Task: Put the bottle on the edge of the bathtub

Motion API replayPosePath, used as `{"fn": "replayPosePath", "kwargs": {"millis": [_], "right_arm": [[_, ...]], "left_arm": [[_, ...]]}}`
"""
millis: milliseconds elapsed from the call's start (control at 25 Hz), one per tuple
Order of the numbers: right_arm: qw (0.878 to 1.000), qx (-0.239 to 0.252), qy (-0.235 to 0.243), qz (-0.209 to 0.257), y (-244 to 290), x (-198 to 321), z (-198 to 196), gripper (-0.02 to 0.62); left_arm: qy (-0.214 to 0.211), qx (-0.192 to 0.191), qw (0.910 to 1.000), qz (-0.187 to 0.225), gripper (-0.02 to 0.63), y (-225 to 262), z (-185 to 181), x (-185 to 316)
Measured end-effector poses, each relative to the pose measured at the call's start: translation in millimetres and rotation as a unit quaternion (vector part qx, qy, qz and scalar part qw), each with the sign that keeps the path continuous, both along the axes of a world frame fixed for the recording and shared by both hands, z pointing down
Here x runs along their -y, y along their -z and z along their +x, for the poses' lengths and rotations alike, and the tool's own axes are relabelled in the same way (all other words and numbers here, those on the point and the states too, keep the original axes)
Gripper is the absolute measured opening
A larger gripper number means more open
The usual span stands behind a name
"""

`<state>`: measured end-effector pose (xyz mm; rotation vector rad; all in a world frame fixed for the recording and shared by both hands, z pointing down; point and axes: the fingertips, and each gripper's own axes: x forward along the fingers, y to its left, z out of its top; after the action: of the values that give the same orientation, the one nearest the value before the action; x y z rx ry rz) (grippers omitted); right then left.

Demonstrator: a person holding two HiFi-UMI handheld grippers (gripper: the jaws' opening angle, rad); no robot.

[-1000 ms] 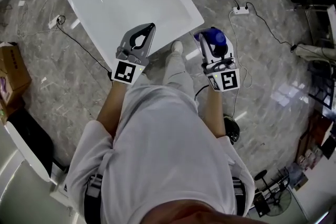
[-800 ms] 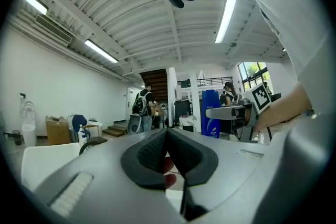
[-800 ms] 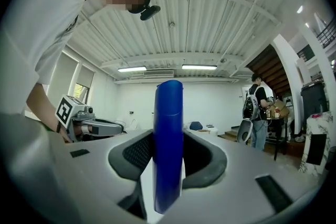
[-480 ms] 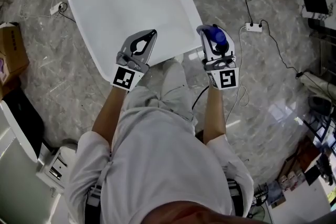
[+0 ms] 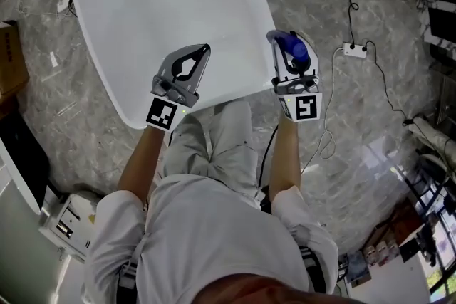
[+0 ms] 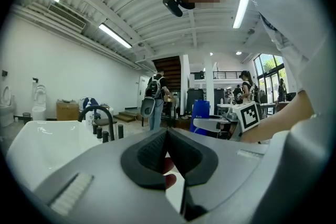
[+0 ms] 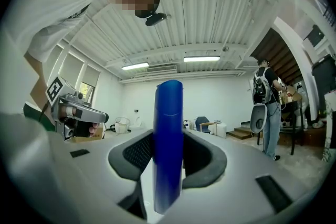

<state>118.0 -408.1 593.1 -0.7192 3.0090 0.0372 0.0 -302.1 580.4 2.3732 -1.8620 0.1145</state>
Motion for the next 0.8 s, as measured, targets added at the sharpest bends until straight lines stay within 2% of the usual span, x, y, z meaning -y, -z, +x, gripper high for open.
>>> {"fn": "replayPosePath", "kwargs": {"millis": [360,800], "right_arm": [[1.0,-0.007,-0.014,-0.004,-93.0,32.3,-17.0,0.153],[0.999,-0.028,-0.022,-0.011,-136.2,42.8,-24.2,0.153]], "left_arm": [[-0.001,0.005,0.9999,-0.009,-0.002,-83.0,-16.2,36.2],[0.006,-0.01,0.9998,-0.015,-0.002,-106.7,-24.4,52.3]]}}
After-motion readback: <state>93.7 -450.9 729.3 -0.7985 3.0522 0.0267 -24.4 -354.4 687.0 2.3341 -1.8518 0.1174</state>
